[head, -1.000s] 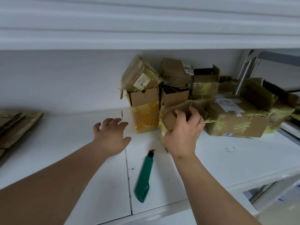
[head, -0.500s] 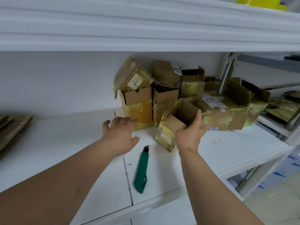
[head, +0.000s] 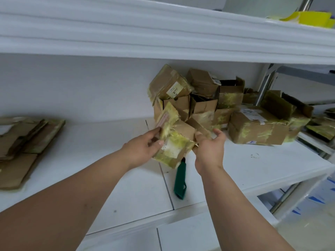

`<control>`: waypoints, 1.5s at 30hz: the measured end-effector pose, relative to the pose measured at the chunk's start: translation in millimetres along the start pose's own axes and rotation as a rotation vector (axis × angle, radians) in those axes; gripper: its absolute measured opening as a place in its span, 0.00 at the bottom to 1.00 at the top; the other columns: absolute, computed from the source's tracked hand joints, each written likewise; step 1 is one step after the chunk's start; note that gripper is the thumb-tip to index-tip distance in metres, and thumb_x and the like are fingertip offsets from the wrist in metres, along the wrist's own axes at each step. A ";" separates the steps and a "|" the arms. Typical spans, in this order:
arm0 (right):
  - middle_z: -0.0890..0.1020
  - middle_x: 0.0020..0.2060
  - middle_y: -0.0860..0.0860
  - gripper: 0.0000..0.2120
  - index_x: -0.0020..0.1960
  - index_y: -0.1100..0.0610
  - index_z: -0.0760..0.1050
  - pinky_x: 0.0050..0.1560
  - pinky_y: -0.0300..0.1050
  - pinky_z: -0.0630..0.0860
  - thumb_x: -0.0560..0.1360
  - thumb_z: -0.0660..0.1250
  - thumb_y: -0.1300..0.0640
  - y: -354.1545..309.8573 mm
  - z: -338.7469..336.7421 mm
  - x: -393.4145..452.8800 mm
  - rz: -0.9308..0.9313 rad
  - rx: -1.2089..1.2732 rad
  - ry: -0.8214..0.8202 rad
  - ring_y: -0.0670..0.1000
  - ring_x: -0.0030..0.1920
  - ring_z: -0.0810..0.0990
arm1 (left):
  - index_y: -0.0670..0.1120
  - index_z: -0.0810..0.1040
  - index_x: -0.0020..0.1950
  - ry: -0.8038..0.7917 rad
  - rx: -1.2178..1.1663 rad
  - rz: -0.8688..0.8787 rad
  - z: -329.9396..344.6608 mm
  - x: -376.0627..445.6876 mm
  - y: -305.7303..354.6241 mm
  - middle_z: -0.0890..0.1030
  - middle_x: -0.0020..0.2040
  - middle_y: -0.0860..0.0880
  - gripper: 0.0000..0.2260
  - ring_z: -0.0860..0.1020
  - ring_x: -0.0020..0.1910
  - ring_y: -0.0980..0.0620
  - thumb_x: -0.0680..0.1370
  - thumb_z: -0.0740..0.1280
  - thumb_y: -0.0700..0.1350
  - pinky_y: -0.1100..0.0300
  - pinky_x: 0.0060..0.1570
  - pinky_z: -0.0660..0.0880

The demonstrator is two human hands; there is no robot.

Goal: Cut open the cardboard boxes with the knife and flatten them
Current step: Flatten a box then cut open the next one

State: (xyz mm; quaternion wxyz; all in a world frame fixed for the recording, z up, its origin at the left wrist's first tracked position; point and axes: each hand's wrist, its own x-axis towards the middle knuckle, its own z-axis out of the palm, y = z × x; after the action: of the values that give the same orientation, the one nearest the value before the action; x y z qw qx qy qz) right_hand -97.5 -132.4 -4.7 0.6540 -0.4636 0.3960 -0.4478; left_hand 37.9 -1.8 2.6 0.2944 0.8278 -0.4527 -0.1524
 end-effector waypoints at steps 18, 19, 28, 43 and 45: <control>0.82 0.48 0.57 0.09 0.55 0.60 0.76 0.52 0.52 0.77 0.84 0.57 0.62 53.9 41.1 -53.9 0.355 0.070 -0.576 0.56 0.48 0.80 | 0.57 0.79 0.64 0.300 0.053 -0.159 -45.7 -70.9 -12.7 0.82 0.38 0.54 0.17 0.79 0.34 0.59 0.77 0.66 0.60 0.66 0.35 0.70; 0.83 0.50 0.58 0.09 0.56 0.61 0.77 0.55 0.52 0.77 0.84 0.57 0.61 56.5 39.6 -51.7 0.369 0.048 -0.589 0.56 0.50 0.80 | 0.55 0.79 0.64 0.298 0.053 -0.172 -44.0 -71.3 -8.8 0.81 0.38 0.55 0.18 0.78 0.34 0.60 0.77 0.67 0.59 0.67 0.34 0.70; 0.82 0.55 0.54 0.26 0.75 0.55 0.65 0.60 0.55 0.79 0.79 0.66 0.52 59.3 30.1 -22.6 0.175 -0.435 -0.561 0.56 0.54 0.82 | 0.58 0.71 0.71 0.145 -0.181 -0.255 -16.9 -85.4 1.6 0.75 0.60 0.58 0.21 0.75 0.58 0.57 0.79 0.66 0.49 0.62 0.61 0.68; 0.79 0.58 0.48 0.24 0.69 0.41 0.71 0.58 0.49 0.66 0.79 0.51 0.59 56.4 -11.3 4.8 -0.123 -1.096 -0.713 0.53 0.60 0.75 | 0.64 0.61 0.75 0.063 0.397 -0.204 13.1 -67.3 -17.4 0.62 0.76 0.58 0.35 0.60 0.72 0.52 0.70 0.68 0.67 0.55 0.72 0.60; 0.75 0.64 0.47 0.22 0.71 0.45 0.69 0.57 0.50 0.64 0.79 0.54 0.57 59.6 -19.3 10.1 -0.244 -1.262 -0.646 0.53 0.63 0.72 | 0.61 0.60 0.77 0.124 0.547 -0.246 20.9 -60.4 -13.1 0.63 0.76 0.59 0.35 0.62 0.70 0.51 0.72 0.64 0.69 0.54 0.68 0.64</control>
State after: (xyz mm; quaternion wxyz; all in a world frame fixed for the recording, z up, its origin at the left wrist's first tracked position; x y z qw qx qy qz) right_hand -99.6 -136.9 -68.0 0.2912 -0.9035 0.3115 -0.0439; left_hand 2.8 47.0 -22.8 0.0671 0.9327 -0.3543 -0.0084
